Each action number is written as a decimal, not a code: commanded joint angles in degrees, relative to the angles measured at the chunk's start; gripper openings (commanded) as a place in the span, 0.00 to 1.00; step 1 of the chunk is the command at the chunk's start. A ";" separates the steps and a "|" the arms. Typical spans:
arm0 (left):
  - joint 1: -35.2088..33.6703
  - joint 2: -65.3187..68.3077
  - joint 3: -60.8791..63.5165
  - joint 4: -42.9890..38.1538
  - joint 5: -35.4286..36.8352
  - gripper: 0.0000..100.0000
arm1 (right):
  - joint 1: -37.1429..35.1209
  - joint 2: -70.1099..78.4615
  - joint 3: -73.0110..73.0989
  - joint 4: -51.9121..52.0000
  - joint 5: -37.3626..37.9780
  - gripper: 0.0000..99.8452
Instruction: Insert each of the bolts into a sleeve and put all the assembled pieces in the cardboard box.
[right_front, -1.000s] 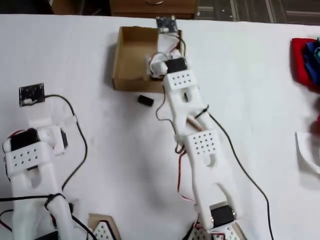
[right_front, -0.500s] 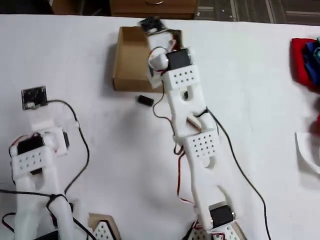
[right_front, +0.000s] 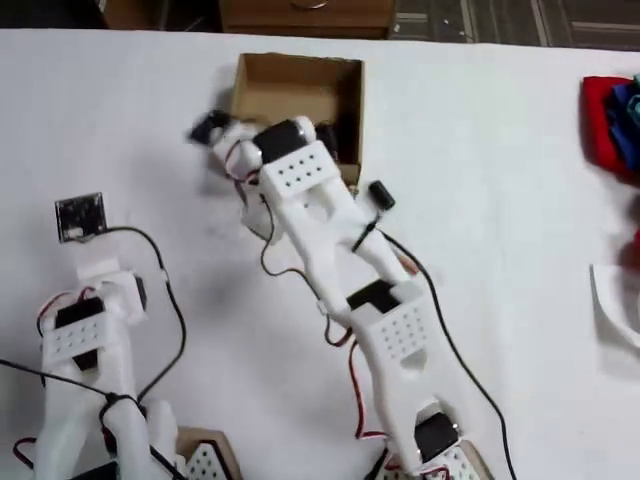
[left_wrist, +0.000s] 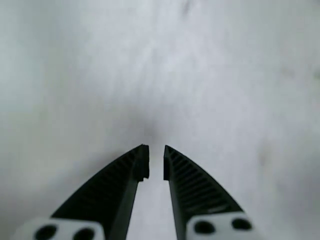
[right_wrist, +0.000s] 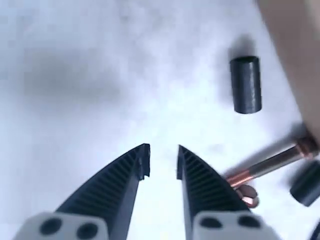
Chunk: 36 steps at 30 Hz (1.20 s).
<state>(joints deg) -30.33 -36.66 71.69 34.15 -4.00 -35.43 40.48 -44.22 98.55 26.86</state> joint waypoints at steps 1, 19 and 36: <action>-0.18 -0.70 0.04 -0.97 0.26 0.07 | 1.10 -0.92 -0.44 -1.63 3.34 0.19; -0.18 -0.62 0.13 -0.97 0.09 0.07 | 4.88 21.85 -26.90 -2.15 11.69 0.24; -0.18 -0.62 0.13 -0.97 0.09 0.07 | 4.97 27.03 -42.11 2.86 4.48 0.02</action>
<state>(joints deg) -30.33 -36.66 71.69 34.15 -4.00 -31.30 70.81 -81.76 99.96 36.79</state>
